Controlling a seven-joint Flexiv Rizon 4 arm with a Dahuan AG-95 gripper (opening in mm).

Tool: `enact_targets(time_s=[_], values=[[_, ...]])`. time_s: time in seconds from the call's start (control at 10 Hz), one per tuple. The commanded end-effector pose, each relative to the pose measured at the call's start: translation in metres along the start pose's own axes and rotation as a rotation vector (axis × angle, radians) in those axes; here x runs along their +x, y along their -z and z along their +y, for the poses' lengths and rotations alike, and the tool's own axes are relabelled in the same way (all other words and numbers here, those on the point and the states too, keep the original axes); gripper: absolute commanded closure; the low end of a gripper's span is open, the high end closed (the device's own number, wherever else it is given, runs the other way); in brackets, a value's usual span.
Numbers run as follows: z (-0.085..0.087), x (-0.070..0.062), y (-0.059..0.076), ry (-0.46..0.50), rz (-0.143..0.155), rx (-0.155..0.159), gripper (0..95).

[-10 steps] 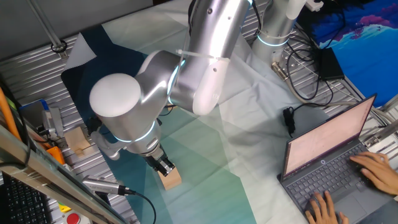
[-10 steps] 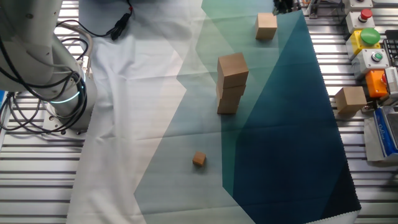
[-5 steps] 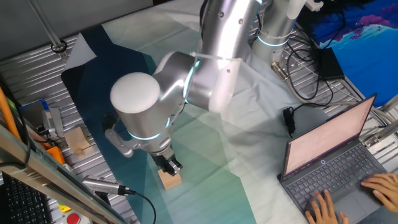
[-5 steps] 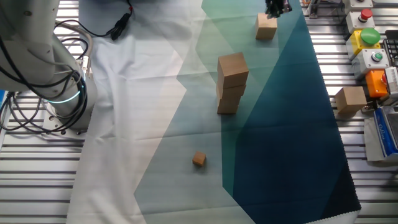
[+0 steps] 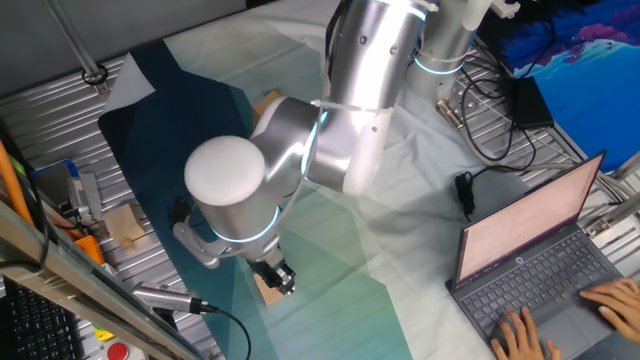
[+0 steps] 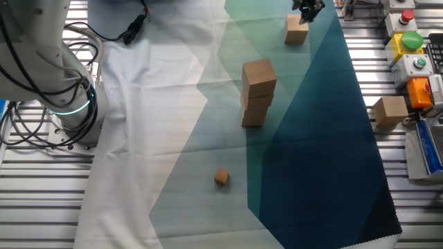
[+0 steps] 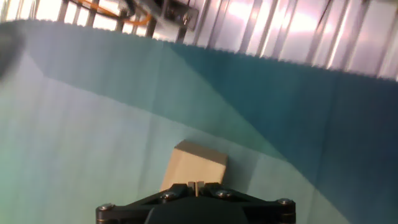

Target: Stack the blocks in a vertical line of five

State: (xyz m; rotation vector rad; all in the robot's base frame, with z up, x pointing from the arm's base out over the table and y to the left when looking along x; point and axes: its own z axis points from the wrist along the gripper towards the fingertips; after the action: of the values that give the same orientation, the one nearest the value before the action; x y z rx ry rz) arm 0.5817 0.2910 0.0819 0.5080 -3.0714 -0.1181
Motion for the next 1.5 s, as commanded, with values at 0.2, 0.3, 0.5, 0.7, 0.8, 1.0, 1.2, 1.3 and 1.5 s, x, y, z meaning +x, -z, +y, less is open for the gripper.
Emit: enact_targets(time_s=[0.2, 0.3, 0.5, 0.7, 0.8, 1.0, 1.2, 1.3, 1.5], values=[[-0.003, 0.001, -0.005, -0.032, -0.037, 0.023, 0.0], [-0.004, 0.001, -0.006, -0.046, -0.046, 0.024, 0.0], [-0.005, 0.001, -0.007, -0.077, -0.053, 0.016, 0.0], [-0.007, 0.001, -0.012, -0.155, -0.070, 0.014, 0.0], [-0.008, 0.001, -0.014, -0.173, -0.070, 0.016, 19.0], [-0.011, 0.001, -0.020, -0.188, -0.075, 0.018, 19.0], [-0.013, 0.001, -0.028, -0.196, -0.084, 0.018, 19.0], [-0.013, 0.001, -0.031, -0.195, -0.087, 0.019, 19.0], [-0.014, 0.000, -0.036, -0.193, -0.090, 0.021, 19.0]])
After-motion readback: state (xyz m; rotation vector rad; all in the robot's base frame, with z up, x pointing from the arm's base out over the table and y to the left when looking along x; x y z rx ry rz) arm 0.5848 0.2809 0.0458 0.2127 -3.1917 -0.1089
